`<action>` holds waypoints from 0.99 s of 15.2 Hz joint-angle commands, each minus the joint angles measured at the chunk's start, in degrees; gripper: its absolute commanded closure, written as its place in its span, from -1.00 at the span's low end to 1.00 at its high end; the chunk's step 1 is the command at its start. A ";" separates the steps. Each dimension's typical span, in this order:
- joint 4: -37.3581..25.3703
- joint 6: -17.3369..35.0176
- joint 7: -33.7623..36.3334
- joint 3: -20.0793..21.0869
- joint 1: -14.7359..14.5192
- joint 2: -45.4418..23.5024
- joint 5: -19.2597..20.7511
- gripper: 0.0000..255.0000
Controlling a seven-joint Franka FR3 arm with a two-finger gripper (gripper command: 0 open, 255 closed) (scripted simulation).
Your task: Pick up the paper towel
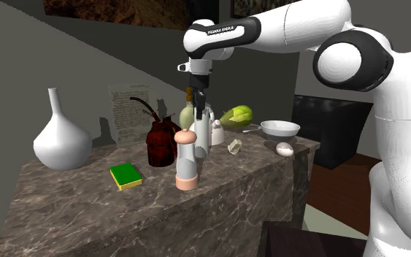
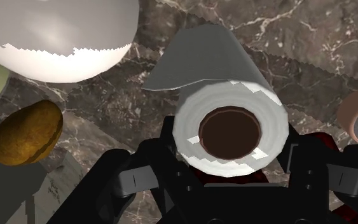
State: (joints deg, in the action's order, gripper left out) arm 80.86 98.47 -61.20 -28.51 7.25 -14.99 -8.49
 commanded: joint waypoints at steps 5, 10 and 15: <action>-5.25 -4.30 -0.01 -0.13 0.72 -1.10 -0.42 1.00; -11.51 -9.03 -0.15 -0.21 1.80 -2.78 -1.27 1.00; -19.18 -14.34 -0.33 -0.24 3.45 -5.31 -2.60 1.00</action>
State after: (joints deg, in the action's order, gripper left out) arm 63.05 85.23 -61.52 -28.73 10.42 -19.97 -10.90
